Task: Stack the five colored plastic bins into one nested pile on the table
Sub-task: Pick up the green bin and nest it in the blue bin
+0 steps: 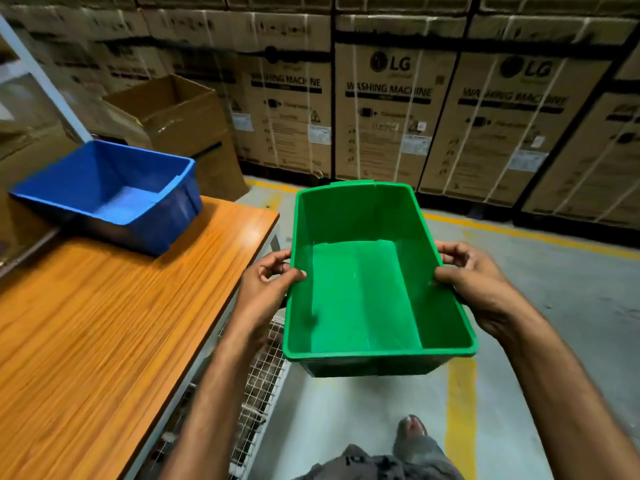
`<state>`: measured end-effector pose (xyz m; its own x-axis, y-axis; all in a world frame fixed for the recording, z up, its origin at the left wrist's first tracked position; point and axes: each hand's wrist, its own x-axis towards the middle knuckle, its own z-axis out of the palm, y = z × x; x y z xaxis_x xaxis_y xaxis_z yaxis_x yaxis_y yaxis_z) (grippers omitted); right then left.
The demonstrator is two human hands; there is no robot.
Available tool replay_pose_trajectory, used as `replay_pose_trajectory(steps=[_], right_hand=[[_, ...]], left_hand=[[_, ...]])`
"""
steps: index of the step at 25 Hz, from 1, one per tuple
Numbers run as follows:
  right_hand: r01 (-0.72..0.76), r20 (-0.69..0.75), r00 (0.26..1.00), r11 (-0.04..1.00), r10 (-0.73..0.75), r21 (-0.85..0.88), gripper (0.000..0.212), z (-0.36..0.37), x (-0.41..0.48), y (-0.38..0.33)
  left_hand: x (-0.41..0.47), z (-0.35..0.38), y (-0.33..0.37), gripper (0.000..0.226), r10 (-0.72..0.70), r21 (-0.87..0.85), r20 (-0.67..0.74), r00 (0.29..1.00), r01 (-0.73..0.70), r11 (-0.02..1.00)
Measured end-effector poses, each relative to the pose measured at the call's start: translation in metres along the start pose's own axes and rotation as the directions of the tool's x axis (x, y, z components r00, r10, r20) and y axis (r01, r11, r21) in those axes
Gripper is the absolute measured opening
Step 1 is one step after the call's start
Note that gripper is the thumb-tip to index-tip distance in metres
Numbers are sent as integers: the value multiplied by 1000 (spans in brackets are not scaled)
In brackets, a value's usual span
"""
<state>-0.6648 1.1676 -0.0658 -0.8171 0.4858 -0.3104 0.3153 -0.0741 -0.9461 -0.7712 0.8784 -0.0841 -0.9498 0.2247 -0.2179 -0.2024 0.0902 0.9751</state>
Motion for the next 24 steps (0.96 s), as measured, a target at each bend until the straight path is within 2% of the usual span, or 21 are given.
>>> replay_pose_trajectory(steps=[5,11,18,24], right_hand=[[85,178,981,996,-80,-25,52,1,120,-45],[114,459,885,992,-73,-61,52,26,236,-119],[196,728,676,980,-115,-27,55,93,289,-192],[328,829,496,940,-260,99,54,186,287,-233]], left_hand=[[63,37,26,43,55,-86,-194,979,-73,994],[110,73,59,40,7,-185,-502,865,-116,976],[107,60,108,41,61,-112,-723,688,-204,972],[103,6,133,45,145,-3,-855,497,-284,959]])
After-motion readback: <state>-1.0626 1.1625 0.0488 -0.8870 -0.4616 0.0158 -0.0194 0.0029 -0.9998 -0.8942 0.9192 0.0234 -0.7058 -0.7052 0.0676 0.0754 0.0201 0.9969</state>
